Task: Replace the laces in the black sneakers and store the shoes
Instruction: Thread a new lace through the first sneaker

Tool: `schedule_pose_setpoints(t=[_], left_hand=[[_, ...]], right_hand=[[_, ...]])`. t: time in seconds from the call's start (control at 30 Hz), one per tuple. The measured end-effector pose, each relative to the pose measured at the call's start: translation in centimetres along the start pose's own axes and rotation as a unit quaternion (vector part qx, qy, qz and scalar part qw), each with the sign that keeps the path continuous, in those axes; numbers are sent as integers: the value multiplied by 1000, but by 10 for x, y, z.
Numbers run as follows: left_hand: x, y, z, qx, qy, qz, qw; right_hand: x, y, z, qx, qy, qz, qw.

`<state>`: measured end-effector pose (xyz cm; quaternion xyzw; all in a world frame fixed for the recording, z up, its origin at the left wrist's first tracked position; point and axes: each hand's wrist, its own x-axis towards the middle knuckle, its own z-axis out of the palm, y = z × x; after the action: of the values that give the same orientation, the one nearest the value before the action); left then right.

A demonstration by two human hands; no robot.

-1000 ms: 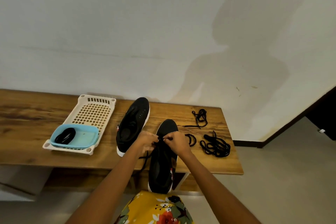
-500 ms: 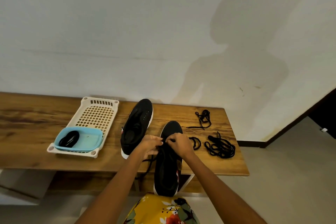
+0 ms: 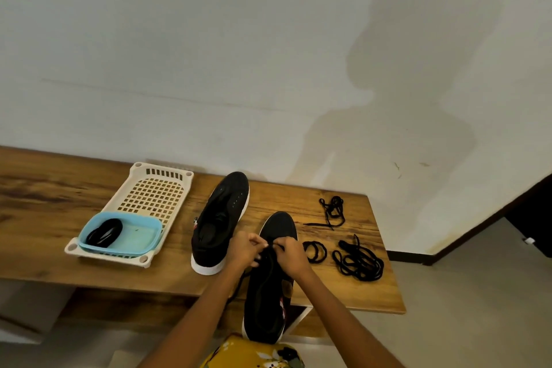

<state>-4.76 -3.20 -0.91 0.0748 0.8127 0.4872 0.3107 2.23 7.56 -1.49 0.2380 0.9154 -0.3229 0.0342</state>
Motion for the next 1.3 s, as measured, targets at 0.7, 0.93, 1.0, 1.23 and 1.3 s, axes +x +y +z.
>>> schedule_pose_setpoints(t=[0.7,0.93,1.0,1.23,1.3], left_hand=[[-30,20,-8,13,-27,106,994],[-51,86,-30,-101,177,163,965],[-59,112,-46,-172,209,195,943],[-78,157,-92,-220,288,236,902],[-80,152,-94,-227,289,232,901]], right_hand=[[-26,-128,-152,330,139,-120,926],[-55,-157,-197,436,172,-179,865],[-57,-148,-193,424,178,-159,874],[-65,-121,-156,392,169,-85,900],[-68,-119,-150,392,171,-82,900]])
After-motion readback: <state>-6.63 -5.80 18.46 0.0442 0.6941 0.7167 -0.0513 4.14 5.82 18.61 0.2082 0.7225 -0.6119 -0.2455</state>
